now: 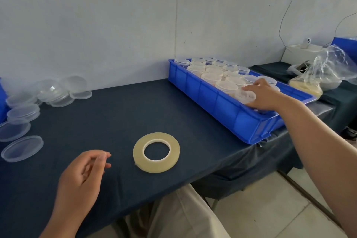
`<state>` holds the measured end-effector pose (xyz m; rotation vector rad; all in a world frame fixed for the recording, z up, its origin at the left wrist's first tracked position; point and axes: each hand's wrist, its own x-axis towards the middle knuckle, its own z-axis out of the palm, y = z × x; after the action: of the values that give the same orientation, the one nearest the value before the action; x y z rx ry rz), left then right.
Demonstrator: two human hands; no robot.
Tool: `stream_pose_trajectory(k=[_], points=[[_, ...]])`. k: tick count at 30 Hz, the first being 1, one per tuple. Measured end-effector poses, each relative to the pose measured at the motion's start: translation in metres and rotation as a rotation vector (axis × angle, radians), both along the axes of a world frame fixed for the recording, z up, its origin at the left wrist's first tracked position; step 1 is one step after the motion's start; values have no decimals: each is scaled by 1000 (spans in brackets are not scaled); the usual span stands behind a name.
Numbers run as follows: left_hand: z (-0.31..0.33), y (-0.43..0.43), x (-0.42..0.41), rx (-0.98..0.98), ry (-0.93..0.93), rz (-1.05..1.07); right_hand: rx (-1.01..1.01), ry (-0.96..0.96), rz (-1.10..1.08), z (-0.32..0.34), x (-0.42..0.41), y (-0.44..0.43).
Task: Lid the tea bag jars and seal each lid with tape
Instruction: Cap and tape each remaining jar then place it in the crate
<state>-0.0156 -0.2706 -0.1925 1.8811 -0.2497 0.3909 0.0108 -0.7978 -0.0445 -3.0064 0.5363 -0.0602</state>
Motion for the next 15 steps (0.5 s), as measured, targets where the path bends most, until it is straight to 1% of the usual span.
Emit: stream_pose_trajectory(k=[2,5,8,13,15], points=[[-1,2,1,27,-6,7,-28,38,-60,1,2,-2],[-3,3,2,47,-18,9,62,93,-118,0,11,-5],[-5,3,4,58,-23,9,111,57,-165,-3,18,-8],[-6,4,5,73,-37,5,86,-1,-177,-6,29,-14],[-4,4,4,79,-32,5,49,18,-155,-2,31,-14]])
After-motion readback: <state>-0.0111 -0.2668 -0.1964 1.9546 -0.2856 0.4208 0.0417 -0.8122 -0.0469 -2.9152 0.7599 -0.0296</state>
